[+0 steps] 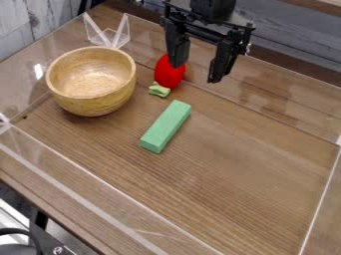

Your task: Put the green block in the brown bowl

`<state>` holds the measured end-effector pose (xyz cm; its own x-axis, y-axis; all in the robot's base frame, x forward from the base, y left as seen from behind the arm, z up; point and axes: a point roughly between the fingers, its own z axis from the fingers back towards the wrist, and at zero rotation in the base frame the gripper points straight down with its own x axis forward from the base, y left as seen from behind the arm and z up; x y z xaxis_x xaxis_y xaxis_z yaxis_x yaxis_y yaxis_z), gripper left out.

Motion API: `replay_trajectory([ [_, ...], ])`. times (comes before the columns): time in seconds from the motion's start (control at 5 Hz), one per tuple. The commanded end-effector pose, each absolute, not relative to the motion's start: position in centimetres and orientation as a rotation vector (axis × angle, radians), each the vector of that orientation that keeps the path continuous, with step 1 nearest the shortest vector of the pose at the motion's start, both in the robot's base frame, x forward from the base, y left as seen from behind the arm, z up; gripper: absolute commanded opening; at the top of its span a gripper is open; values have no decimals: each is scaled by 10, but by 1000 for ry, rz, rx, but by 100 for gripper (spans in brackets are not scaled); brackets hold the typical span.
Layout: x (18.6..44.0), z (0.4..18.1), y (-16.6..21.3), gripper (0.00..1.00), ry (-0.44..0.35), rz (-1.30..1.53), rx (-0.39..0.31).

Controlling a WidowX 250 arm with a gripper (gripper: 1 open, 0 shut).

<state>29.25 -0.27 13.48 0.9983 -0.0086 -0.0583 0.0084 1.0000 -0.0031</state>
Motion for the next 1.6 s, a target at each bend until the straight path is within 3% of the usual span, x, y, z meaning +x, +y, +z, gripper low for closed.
replay_trajectory([
  [0.0,303,139,-5,100,5,35,-36],
  [0.4,335,147,22,100,-126,172,-104],
  [0.8,347,164,39,100,-149,133,-136],
  [1.2,353,139,46,100,-136,134,-135],
  [1.4,352,145,36,100,-142,160,-147],
])
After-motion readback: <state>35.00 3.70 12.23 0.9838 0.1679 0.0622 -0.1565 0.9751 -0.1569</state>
